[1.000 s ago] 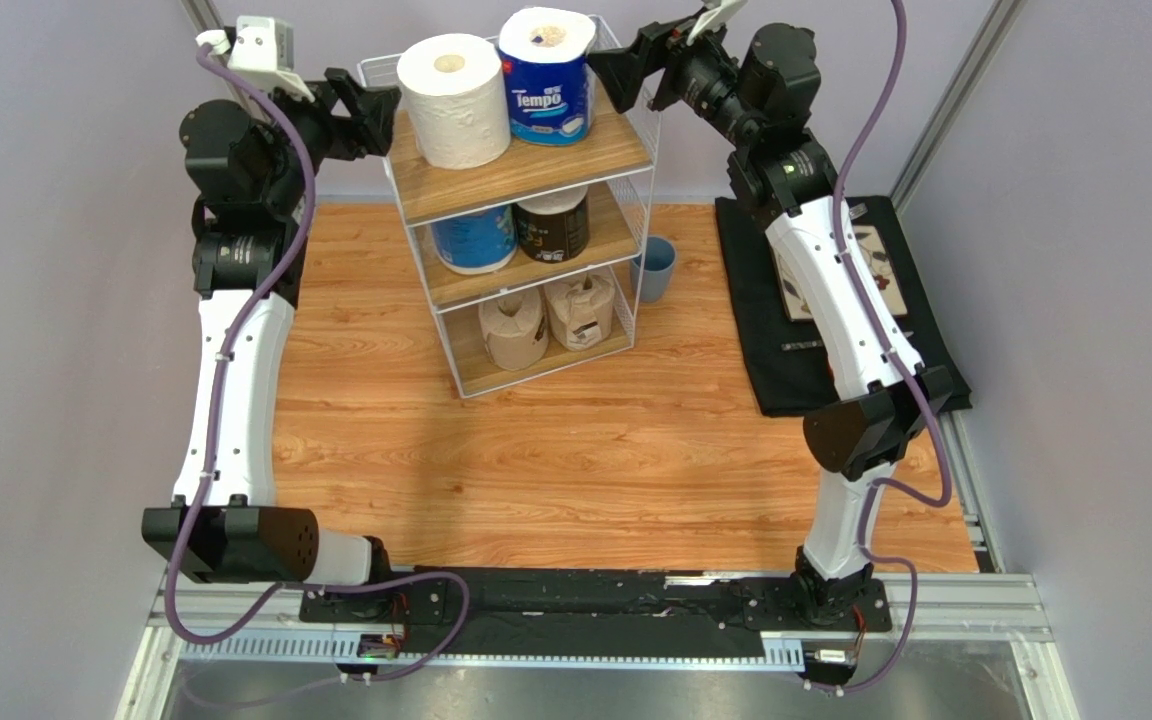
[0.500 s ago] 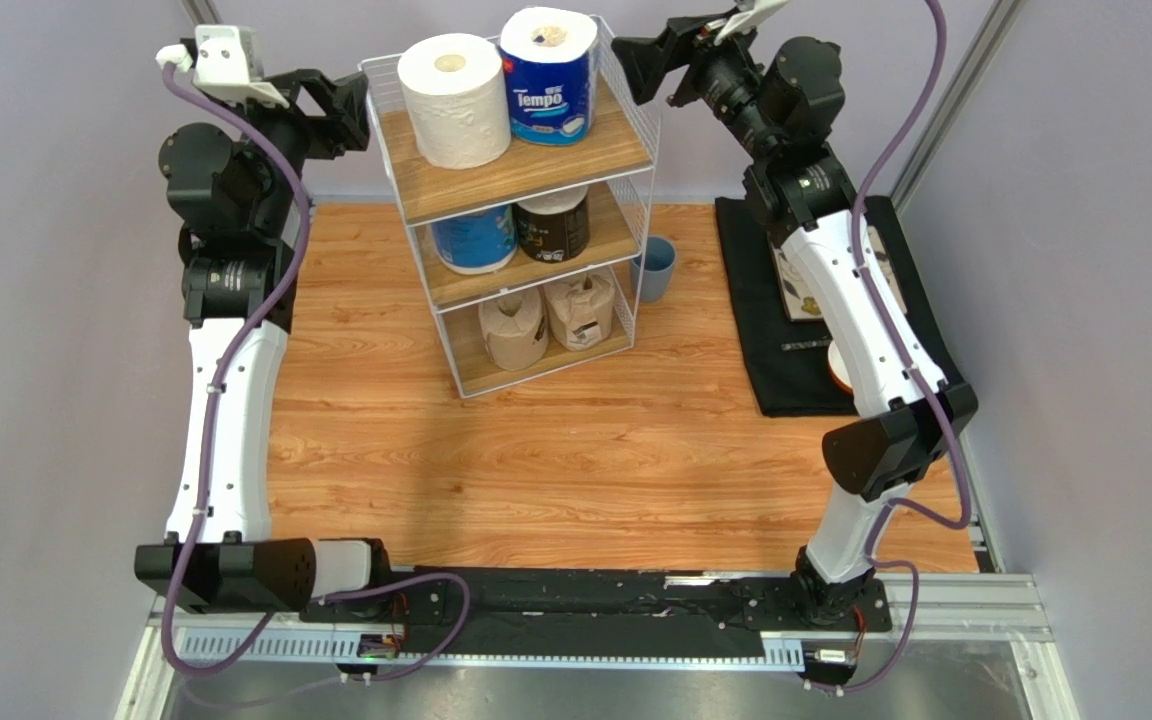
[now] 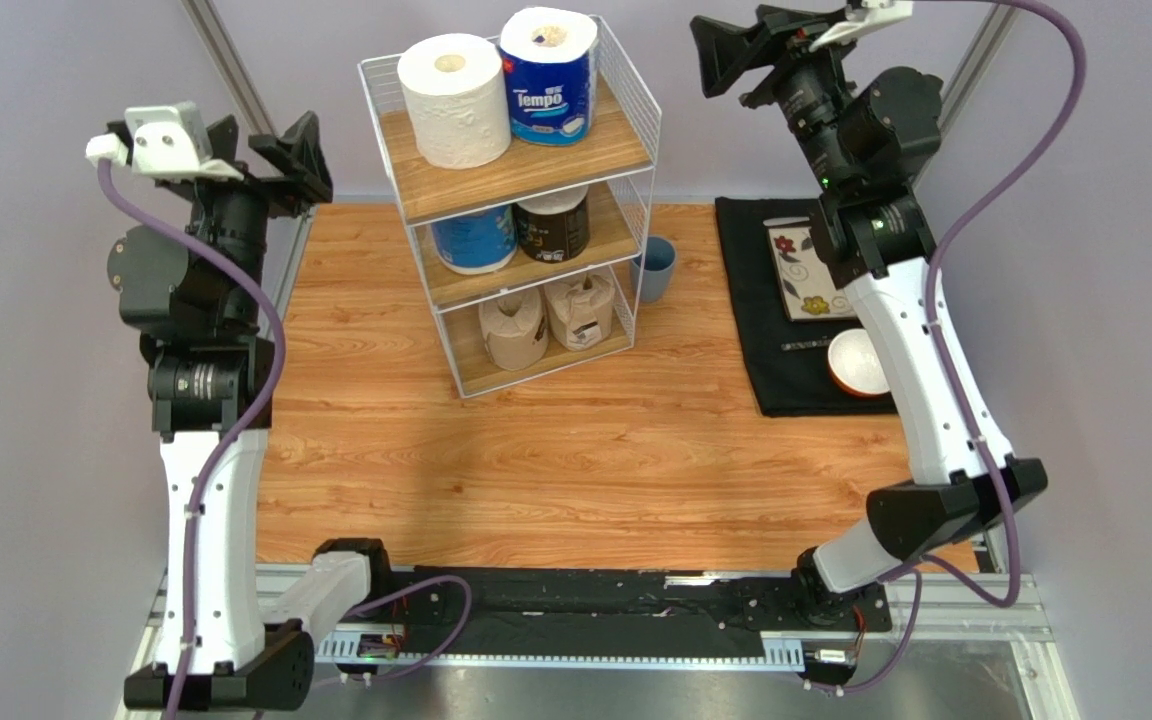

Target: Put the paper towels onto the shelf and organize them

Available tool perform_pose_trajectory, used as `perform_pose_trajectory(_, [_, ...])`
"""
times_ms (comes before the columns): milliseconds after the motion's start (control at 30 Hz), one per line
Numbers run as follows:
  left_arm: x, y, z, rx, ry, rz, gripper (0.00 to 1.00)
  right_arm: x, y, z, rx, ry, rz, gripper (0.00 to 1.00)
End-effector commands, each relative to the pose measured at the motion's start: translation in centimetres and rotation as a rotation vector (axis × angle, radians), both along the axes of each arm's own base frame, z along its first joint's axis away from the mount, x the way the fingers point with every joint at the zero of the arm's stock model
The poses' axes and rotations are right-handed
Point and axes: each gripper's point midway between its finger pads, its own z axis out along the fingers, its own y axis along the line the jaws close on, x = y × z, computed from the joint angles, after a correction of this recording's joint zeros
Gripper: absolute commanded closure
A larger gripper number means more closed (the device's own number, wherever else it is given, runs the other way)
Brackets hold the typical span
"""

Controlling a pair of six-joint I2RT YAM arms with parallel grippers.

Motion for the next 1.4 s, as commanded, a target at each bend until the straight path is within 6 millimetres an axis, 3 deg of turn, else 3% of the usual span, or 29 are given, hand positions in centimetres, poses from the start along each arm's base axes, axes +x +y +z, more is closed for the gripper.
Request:
perform_pose_trajectory(0, [-1.6, 1.3, -3.4, 0.024, 0.095, 0.081, 0.09, -2.8, -3.6, 1.5, 0.053, -0.042, -0.117, 0.13])
perform_pose_trajectory(33, [-1.6, 1.4, -4.8, 0.026, 0.127, 0.088, 0.08, -4.3, -4.4, 2.1, 0.063, -0.055, -0.136, 0.13])
perform_pose_trajectory(100, [-2.3, 1.5, -6.7, 0.04, 0.192, 0.091, 0.06, -4.1, -6.2, 0.6, 0.08, -0.012, -0.223, 0.12])
perform_pose_trajectory(167, [-2.6, 1.5, -9.2, 0.046, 0.276, 0.09, 0.05, -5.1, -8.2, 0.4, 0.115, 0.003, -0.303, 0.11])
perform_pose_trajectory(200, [-3.1, 1.5, -9.6, 0.048, 0.287, 0.09, 0.04, -5.2, -8.9, -0.1, 0.129, 0.015, -0.334, 0.01])
perform_pose_trajectory(233, [-3.1, 1.5, -10.9, 0.05, 0.32, 0.091, 0.04, -4.8, -9.6, -1.6, 0.139, 0.051, -0.37, 0.0])
perform_pose_trajectory(367, [-4.5, 1.8, -14.2, 0.059, 0.396, 0.108, 0.04, -5.6, -14.0, -4.0, 0.241, 0.133, -0.54, 0.0])
perform_pose_trajectory(533, [-5.5, 2.8, -18.4, 0.052, 0.496, 0.161, 0.03, -6.4, -16.6, -6.4, 0.324, 0.182, -0.595, 0.0])
perform_pose_trajectory(833, [-7.1, 4.0, -27.1, 0.02, 0.715, 0.235, 0.02, -7.3, -16.9, -8.7, 0.353, 0.212, -0.594, 0.0])
perform_pose_trajectory(1100, [-7.7, 3.8, -35.3, -0.031, 0.973, 0.244, 0.02, -7.6, -17.5, -11.4, 0.345, 0.252, -0.629, 0.01])
perform_pose_trajectory(1167, [-7.8, 3.6, -36.7, -0.037, 1.016, 0.237, 0.01, -7.3, -17.6, -12.3, 0.347, 0.269, -0.645, 0.01])
perform_pose_trajectory(1367, [-8.2, 3.8, -37.9, -0.056, 0.993, 0.258, 0.01, -6.7, -17.2, -13.0, 0.355, 0.29, -0.627, 0.01])
